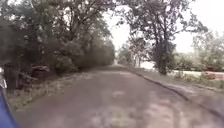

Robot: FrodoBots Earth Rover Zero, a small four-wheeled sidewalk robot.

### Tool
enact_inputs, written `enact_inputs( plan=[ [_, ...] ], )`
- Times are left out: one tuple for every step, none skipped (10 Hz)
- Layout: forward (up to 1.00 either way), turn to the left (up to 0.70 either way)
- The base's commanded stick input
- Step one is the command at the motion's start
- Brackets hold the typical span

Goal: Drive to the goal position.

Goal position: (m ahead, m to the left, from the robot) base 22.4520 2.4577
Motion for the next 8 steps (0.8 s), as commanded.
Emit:
enact_inputs(
  plan=[
    [0.7,-0.01],
    [0.7,-0.01],
    [0.7,-0.01],
    [0.7,-0.01],
    [0.7,-0.01],
    [0.7,-0.01],
    [0.7,-0.01],
    [0.7,-0.01]
  ],
)
